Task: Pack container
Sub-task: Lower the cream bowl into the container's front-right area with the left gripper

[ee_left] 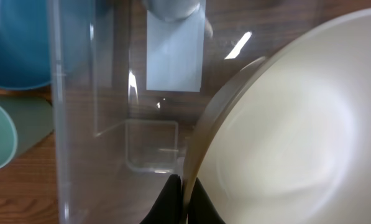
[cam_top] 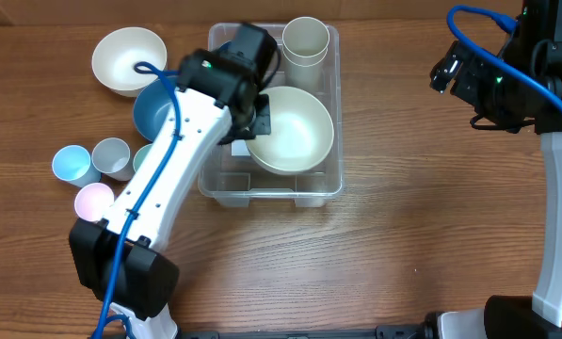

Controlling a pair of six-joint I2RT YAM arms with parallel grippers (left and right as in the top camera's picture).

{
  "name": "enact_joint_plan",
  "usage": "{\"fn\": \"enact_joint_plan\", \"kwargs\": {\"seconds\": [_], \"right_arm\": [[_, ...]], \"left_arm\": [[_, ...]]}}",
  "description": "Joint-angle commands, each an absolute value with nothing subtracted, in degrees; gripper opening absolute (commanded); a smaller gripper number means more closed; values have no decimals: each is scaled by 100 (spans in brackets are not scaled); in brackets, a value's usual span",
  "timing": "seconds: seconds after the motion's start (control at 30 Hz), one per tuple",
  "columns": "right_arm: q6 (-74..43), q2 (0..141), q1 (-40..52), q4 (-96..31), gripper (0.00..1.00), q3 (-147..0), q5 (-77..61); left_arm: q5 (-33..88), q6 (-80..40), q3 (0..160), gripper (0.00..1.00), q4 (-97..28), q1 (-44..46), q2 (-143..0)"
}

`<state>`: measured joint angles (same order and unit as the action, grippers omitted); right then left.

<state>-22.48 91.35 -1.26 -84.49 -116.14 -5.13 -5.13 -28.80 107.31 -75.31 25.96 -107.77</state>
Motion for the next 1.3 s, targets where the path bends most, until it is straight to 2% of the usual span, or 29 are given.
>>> {"fn": "enact_joint_plan", "kwargs": {"seconds": [0.0,0.8,1.0,1.27], "right_arm": [[-2274,9091,-137,-8414,100,-11631,-508],[-2274,9091,-137,-8418,100,-11631,-508],[-2274,9091,-137,-8418,100,-11631,-508],[-2276,9091,-137,-8418,100,-11631,-532]], "left_arm": [[-709,-3203,10425,4,-7404,2790,-10757],[-1125,-3240,9972,4,-7094,3092,-10757],[-1243,-3240,9970,21,-7004,3087,-10755],[-1201,-3238,10355,35,-7325,3087,-10451]]}}
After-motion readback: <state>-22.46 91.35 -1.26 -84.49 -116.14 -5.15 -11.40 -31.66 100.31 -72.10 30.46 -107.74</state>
